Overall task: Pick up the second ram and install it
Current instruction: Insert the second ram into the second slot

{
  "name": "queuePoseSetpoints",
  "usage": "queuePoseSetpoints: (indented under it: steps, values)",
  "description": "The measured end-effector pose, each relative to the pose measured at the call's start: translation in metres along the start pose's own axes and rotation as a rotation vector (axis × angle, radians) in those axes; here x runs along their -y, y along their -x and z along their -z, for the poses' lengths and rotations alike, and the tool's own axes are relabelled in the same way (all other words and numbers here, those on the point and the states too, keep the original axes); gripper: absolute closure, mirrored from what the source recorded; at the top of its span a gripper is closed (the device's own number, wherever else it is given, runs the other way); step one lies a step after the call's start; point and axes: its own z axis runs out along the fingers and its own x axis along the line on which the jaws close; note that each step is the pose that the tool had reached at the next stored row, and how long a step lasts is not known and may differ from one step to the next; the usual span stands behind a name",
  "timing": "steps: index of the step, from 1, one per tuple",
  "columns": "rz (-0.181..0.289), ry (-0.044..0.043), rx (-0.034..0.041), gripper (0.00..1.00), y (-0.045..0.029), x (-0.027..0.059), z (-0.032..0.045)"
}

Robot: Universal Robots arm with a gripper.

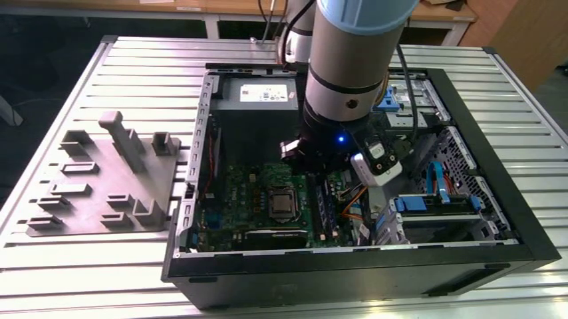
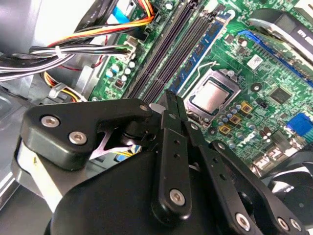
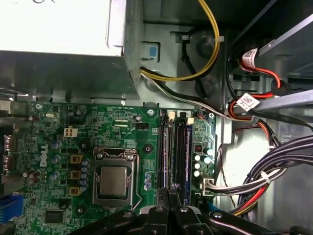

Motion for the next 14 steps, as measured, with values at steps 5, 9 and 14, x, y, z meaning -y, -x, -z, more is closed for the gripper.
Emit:
queuePoseSetpoints:
  steps: [5,9,14]
  values:
    - [0.0,0.0,-0.0001,0.89,-0.0002,0.0003,-0.0062]
    - [0.0,0.0001,-0.0002,0.89,-0.0001,0.0004,-0.0084]
    - [0.0,0.0001,-0.0002,0.89,0.0001,0.0007,-0.0138]
